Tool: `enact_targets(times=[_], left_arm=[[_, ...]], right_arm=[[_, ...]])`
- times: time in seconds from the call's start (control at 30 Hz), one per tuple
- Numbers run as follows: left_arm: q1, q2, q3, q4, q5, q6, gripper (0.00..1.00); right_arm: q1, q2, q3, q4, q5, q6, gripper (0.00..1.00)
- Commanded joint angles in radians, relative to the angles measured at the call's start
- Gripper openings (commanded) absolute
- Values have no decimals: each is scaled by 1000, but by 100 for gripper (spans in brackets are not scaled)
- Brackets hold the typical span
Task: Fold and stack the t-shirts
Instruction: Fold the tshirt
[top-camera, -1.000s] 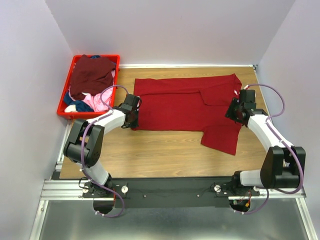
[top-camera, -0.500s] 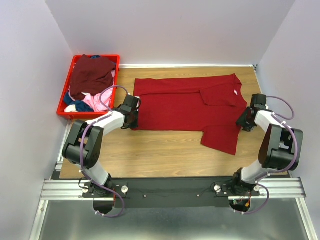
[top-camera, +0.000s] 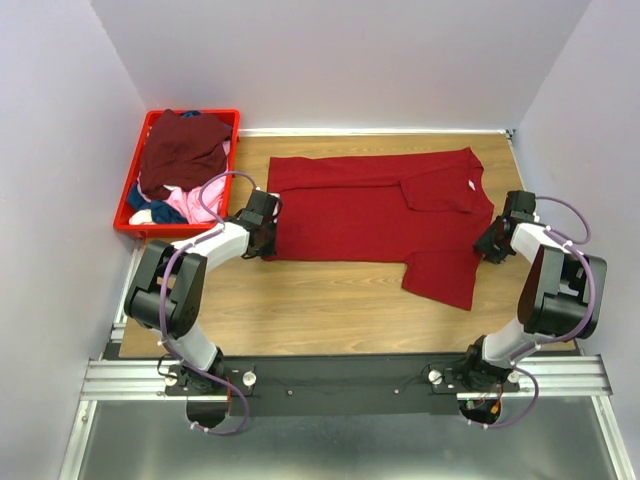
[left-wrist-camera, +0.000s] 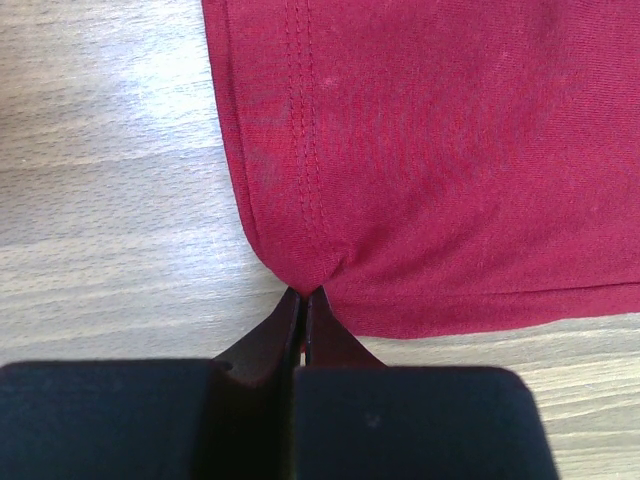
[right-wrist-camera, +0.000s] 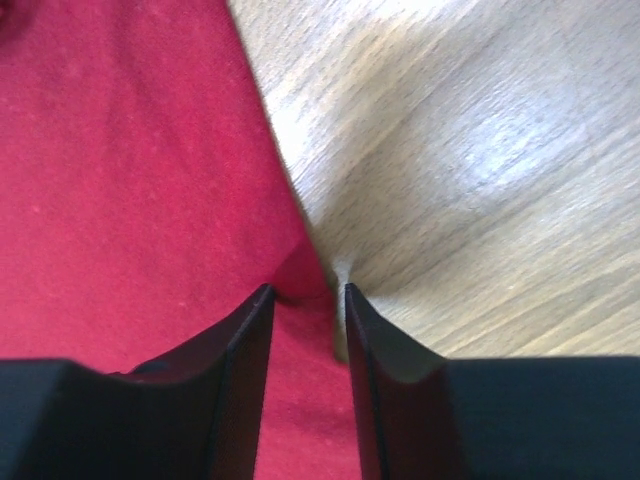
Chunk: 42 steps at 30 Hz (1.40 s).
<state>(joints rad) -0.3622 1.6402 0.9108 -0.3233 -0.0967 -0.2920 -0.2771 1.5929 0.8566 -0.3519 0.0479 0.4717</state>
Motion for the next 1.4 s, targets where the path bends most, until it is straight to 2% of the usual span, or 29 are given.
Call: enact_targets(times=[0.0, 0.03, 0.1, 0.13, 0.2, 0.23, 0.47, 0.6, 1.1, 1.37], left_arm=[[2, -11, -16, -37, -11, 17, 2], [0, -14, -16, -37, -11, 16, 2], [0, -23, -16, -37, -9, 16, 2], [0, -31, -10, -40, -6, 16, 1], [0, -40, -3, -49, -2, 17, 1], [0, -48, 5, -59, 2, 14, 1], [5, -109, 83, -132, 20, 27, 0], [23, -103, 148, -161, 12, 39, 0], [106, 151, 445, -172, 28, 62, 0], [109, 265, 519, -160, 61, 50, 0]], right_arm=[[-5, 12, -31, 10, -37, 64, 40], [-5, 15, -31, 14, -39, 68, 37], [-5, 18, -31, 14, -37, 73, 23], [-5, 12, -30, 13, -30, 74, 13], [-5, -5, -33, 11, -14, 70, 3], [-5, -31, -33, 5, -7, 67, 1], [-5, -114, 4, -53, 59, 65, 1], [-5, -105, 54, -62, 40, 44, 1], [-5, 163, 353, -75, -25, 31, 1], [-5, 269, 463, -76, -42, 16, 1]])
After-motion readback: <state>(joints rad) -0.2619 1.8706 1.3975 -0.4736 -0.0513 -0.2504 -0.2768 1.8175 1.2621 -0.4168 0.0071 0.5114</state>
